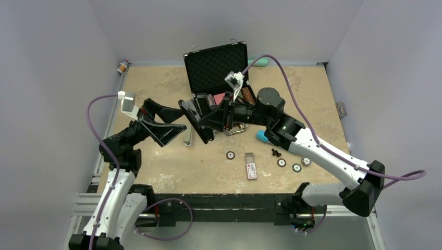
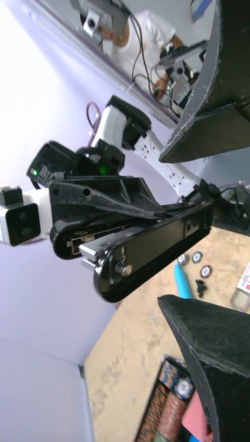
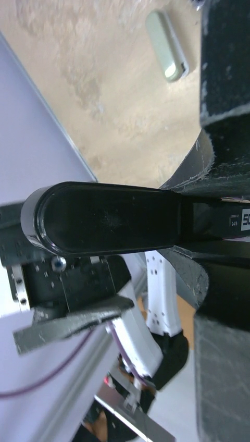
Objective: Unload the staples from the stapler
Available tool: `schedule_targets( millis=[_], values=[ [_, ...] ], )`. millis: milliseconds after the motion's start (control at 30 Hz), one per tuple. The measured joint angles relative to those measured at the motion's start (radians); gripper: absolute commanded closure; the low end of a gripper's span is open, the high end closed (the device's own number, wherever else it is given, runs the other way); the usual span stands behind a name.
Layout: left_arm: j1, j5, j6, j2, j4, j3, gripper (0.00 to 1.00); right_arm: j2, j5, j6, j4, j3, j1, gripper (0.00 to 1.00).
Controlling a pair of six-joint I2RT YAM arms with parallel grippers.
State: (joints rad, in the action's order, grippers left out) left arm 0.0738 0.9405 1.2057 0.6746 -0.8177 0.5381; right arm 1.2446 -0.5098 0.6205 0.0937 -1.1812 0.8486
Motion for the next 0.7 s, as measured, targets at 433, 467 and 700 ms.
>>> schedule_targets(
  millis=[433,467,700],
  values=[
    [-0.001,0.003,0.192,0.101,-0.380,-0.012,0.00,0.080,-0.167,0.146,0.187,-0.004,0.004,1.00],
    [-0.001,0.002,0.182,0.085,-0.366,-0.012,0.00,0.090,-0.171,0.154,0.199,-0.004,0.008,1.00],
    [-0.002,-0.002,0.058,-0.015,-0.186,-0.013,0.03,0.147,-0.204,0.193,0.270,-0.004,0.043,1.00]
  ],
)
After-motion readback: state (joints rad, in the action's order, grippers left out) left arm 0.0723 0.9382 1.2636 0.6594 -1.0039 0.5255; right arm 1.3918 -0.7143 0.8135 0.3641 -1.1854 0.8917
